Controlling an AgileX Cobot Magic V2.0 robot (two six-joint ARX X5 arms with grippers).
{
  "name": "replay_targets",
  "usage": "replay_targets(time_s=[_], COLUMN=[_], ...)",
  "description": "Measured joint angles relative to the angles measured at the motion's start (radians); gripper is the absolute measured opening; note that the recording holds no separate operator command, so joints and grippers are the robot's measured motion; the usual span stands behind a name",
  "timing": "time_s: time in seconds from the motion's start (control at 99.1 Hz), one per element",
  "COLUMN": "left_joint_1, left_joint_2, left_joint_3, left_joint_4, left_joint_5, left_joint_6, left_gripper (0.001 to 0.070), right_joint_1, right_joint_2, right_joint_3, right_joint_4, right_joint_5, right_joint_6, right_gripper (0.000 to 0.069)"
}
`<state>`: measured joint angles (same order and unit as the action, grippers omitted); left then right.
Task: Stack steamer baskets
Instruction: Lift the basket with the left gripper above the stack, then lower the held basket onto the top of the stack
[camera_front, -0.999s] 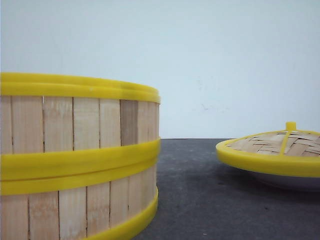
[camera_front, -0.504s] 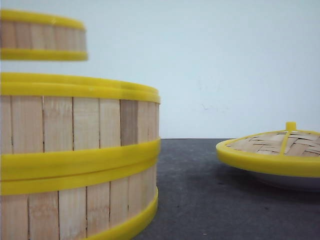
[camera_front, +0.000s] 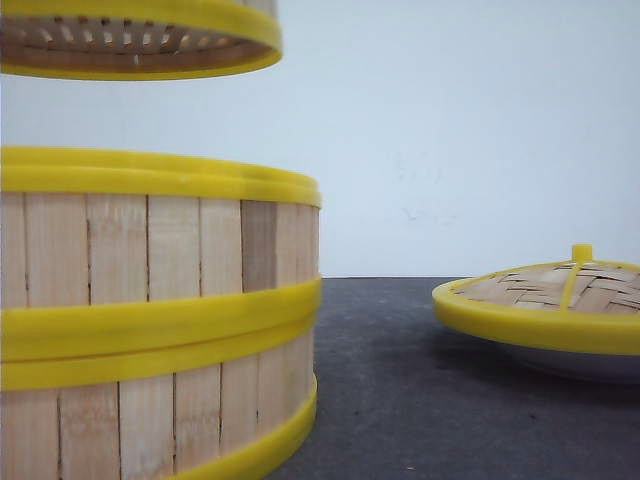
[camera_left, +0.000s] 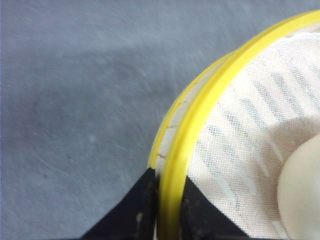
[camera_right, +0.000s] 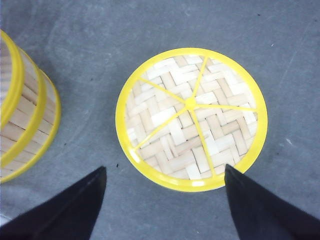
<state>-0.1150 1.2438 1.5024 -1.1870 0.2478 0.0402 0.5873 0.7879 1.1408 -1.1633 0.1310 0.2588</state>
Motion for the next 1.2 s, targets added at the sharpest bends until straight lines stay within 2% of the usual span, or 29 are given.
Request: replay_targets(time_s=[0.212,0.424,0.848,1.201], left_joint_1=[-0.082,-0.151,-0.164,-0.165], left_joint_2=[-0.012,-0.057,-0.060,-0.060], left_joint_3=[-0.012,-0.105,-0.296,-0.309], left_joint_4=[-0.035,-0.037,0.107,0.145], left_joint_5=[-0.035,-0.073,-0.083,-0.094], left_joint_6=[0.004,0.003,-0.013,-0.015], left_gripper=[0.0025,0.0025,0.0025,0.0025], right_joint_1=[0.000,0.000,0.000,0.000], right_joint_2=[0.000,0.000,0.000,0.000], right_joint_3=[0.000,0.000,0.000,0.000], right_joint_4=[0.000,0.000,0.000,0.000], right_joint_5=[0.000,0.000,0.000,0.000], right_joint_6=[0.000,0.000,0.000,0.000], right_gripper=[0.0464,0.0464,0.0464,0.0464])
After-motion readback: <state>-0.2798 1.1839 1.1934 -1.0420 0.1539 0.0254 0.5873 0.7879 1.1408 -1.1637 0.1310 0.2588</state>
